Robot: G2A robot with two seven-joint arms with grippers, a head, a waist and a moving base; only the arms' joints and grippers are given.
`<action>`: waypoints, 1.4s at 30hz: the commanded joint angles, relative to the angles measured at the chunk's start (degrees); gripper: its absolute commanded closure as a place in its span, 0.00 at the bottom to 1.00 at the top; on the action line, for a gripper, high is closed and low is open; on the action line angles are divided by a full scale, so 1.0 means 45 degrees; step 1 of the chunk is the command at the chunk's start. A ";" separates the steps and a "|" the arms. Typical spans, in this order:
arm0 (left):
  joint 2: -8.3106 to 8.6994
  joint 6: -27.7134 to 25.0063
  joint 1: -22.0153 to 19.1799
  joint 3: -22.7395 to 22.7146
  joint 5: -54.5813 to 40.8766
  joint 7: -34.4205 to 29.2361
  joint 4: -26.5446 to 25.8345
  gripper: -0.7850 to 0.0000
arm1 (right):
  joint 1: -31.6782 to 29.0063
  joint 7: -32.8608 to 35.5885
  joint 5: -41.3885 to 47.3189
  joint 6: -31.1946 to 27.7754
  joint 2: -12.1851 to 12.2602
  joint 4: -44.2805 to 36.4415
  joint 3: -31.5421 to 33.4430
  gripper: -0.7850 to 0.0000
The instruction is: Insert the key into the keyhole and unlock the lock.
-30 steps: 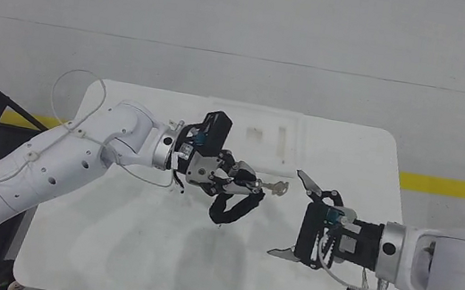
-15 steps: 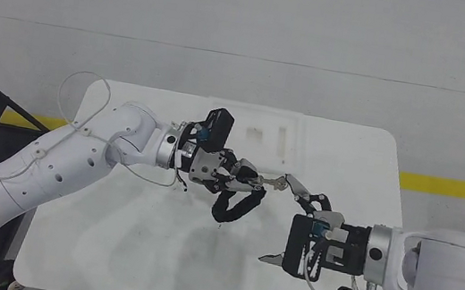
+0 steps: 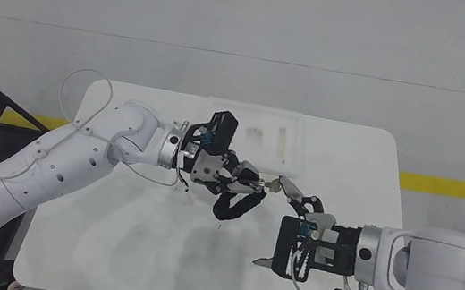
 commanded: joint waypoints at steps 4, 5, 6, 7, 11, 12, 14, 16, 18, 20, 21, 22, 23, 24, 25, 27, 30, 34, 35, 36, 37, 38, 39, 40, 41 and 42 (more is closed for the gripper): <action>-0.0020 0.0000 -0.0108 0.0037 0.0152 -0.0054 -0.0049 1.00 | 0.0231 0.0062 0.0135 -0.0060 0.0022 0.0097 0.0138 0.00; -0.0012 0.0000 -0.0151 0.0048 0.0189 -0.0071 -0.0072 1.00 | 0.0296 0.0038 0.0124 -0.0146 0.0032 0.0138 0.0233 0.00; 0.0003 0.0000 -0.0191 0.0052 0.0199 -0.0061 -0.0104 1.00 | 0.0363 0.0045 0.0068 -0.0303 0.0046 0.0169 0.0325 0.00; 0.0027 0.0000 -0.0252 0.0056 0.0250 -0.0065 -0.0177 1.00 | 0.0441 -0.0001 -0.0034 -0.0489 0.0059 0.0193 0.0433 0.00; 0.0217 0.0000 -0.0497 0.0109 0.0420 -0.0008 -0.0507 1.00 | 0.0602 -0.0556 -0.0629 -0.1221 0.0099 0.0342 0.0889 0.00; 0.0285 0.0000 -0.0563 0.0136 0.0452 0.0016 -0.0605 1.00 | 0.0601 -0.0709 -0.0749 -0.1407 0.0108 0.0370 0.0961 0.00; 0.0439 0.0000 -0.0716 0.0215 0.0549 0.0039 -0.0806 1.00 | 0.0618 -0.0864 -0.1058 -0.1807 0.0131 0.0406 0.1060 0.00; 0.0607 0.0000 -0.0881 0.0339 0.0653 0.0030 -0.0971 1.00 | 0.0668 -0.1090 -0.1330 -0.2153 0.0145 0.0406 0.1129 0.03; 0.0781 0.0000 -0.1057 0.0484 0.0720 0.0031 -0.1090 1.00 | 0.0695 -0.1309 -0.1558 -0.2389 0.0152 0.0384 0.1140 0.33; 0.0950 0.0000 -0.1236 0.0638 0.0784 0.0029 -0.1211 1.00 | 0.0706 -0.1503 -0.1767 -0.2532 0.0157 0.0366 0.1131 0.50; 0.1027 0.0000 -0.1315 0.0733 0.0785 0.0060 -0.1298 1.00 | 0.0711 -0.1588 -0.1901 -0.2557 0.0159 0.0343 0.1134 0.52; 0.1098 0.0000 -0.1400 0.0836 0.0790 0.0084 -0.1384 1.00 | 0.0713 -0.1692 -0.2053 -0.2572 0.0158 0.0290 0.1136 0.54; 0.1163 0.0000 -0.1485 0.0941 0.0791 0.0126 -0.1476 1.00 | 0.0697 -0.1842 -0.2175 -0.2562 0.0154 0.0245 0.1128 0.55; 0.1222 0.0000 -0.1570 0.1060 0.0793 0.0161 -0.1551 1.00 | 0.0683 -0.1973 -0.2320 -0.2589 0.0152 0.0194 0.1114 0.57; 0.1276 0.0000 -0.1653 0.1176 0.0771 0.0223 -0.1607 1.00 | 0.0673 -0.2083 -0.2497 -0.2611 0.0150 0.0153 0.1106 0.59; 0.1366 0.0000 -0.1824 0.1407 0.0744 0.0358 -0.1690 1.00 | 0.0629 -0.2301 -0.2791 -0.2652 0.0144 0.0092 0.1049 0.60; 0.1457 0.0000 -0.2035 0.1672 0.0720 0.0554 -0.1791 1.00 | 0.0596 -0.2528 -0.3212 -0.2732 0.0138 0.0025 0.0933 0.59; 0.1492 0.0000 -0.2001 0.1672 0.0699 0.0487 -0.1902 1.00 | 0.0603 -0.2769 -0.3592 -0.2765 0.0129 0.0001 0.0776 0.60; 0.1488 0.0000 -0.1996 0.1672 0.0674 0.0468 -0.1926 1.00 | 0.0616 -0.2822 -0.3680 -0.2782 0.0126 0.0000 0.0738 0.60; 0.1481 0.0000 -0.1998 0.1672 0.0669 0.0424 -0.1944 1.00 | 0.0630 -0.2873 -0.3760 -0.2802 0.0123 0.0000 0.0695 0.60; 0.1470 0.0000 -0.1994 0.1672 0.0635 0.0396 -0.1964 1.00 | 0.0646 -0.2922 -0.3838 -0.2815 0.0120 0.0000 0.0650 0.60; 0.1457 0.0000 -0.1997 0.1672 0.0621 0.0348 -0.1979 1.00 | 0.0662 -0.2982 -0.3898 -0.2828 0.0116 0.0000 0.0602 0.60; 0.1440 0.0000 -0.1991 0.1672 0.0592 0.0310 -0.2002 1.00 | 0.0676 -0.3031 -0.3967 -0.2822 0.0111 0.0000 0.0560 0.60; 0.1423 0.0000 -0.1987 0.1672 0.0573 0.0257 -0.2005 1.00 | 0.0689 -0.3069 -0.4037 -0.2823 0.0108 0.0000 0.0514 0.61; 0.1403 0.0000 -0.1984 0.1672 0.0544 0.0217 -0.2015 1.00 | 0.0697 -0.3100 -0.4091 -0.2820 0.0105 0.0000 0.0469 0.63; 0.1381 0.0000 -0.1979 0.1672 0.0514 0.0180 -0.2020 1.00 | 0.0712 -0.3149 -0.4137 -0.2812 0.0101 0.0000 0.0434 0.68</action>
